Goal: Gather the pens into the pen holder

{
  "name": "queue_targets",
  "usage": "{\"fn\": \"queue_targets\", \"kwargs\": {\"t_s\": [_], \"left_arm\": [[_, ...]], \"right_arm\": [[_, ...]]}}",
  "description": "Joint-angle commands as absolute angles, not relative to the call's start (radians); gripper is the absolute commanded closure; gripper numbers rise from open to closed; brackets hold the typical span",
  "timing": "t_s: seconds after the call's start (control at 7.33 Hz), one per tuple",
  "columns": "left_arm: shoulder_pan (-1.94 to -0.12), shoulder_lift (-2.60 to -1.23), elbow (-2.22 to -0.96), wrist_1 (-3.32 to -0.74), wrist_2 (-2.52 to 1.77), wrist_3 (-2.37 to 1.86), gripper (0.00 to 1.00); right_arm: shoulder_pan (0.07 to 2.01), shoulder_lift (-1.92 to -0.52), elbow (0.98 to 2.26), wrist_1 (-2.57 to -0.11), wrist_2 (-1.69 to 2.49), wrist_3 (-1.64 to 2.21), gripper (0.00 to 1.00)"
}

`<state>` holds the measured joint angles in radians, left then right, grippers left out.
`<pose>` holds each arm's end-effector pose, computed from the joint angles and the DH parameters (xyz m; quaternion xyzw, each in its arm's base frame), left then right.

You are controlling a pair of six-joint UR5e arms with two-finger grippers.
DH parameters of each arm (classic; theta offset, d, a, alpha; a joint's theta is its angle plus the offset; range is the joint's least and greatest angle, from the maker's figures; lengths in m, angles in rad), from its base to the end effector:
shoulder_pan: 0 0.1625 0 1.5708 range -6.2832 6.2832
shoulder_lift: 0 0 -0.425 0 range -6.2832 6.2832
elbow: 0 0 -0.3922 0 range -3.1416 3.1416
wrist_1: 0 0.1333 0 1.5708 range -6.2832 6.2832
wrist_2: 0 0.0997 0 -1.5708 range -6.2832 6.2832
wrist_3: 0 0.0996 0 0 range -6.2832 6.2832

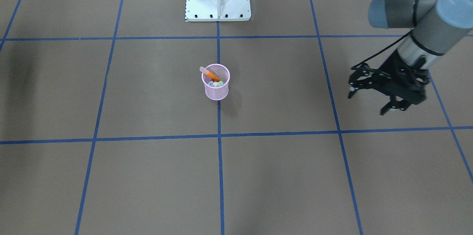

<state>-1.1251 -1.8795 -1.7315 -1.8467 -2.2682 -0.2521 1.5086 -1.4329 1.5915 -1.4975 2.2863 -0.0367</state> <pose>0.1978 -0.5748 0.3785 0.2128 0.4160 0.2084 0.8592 0.0330 -0.5631 0.5718 0.1039 -0.3492 -0.0865 0.9273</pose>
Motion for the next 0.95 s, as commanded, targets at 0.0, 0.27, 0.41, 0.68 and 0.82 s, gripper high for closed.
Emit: {"fn": "queue_targets", "kwargs": {"t_s": [0.0,0.27,0.41,0.68,0.82], "left_arm": [[-1.343,-1.832,-1.732,-1.560,-2.350,0.130,0.01],[-1.510,-1.827,-1.740,-1.323,-2.350,0.193,0.00],[-1.523,-1.742,-1.729,-1.327,-2.320,0.193,0.00],[-1.561,-1.666,-1.719,-1.350,-2.306,0.219,0.00],[-1.563,-1.591,-1.714,-1.386,-2.312,0.230,0.00]], "right_arm": [[1.599,-1.520,1.553,-1.508,2.295,-0.156,0.00],[1.667,-1.578,1.539,-1.519,2.307,-0.257,0.00],[1.687,-1.604,1.539,-1.538,2.306,-0.258,0.00],[1.689,-1.628,1.539,-1.529,2.292,-0.256,0.00],[1.689,-1.625,1.534,-1.537,2.290,-0.241,0.00]]}}
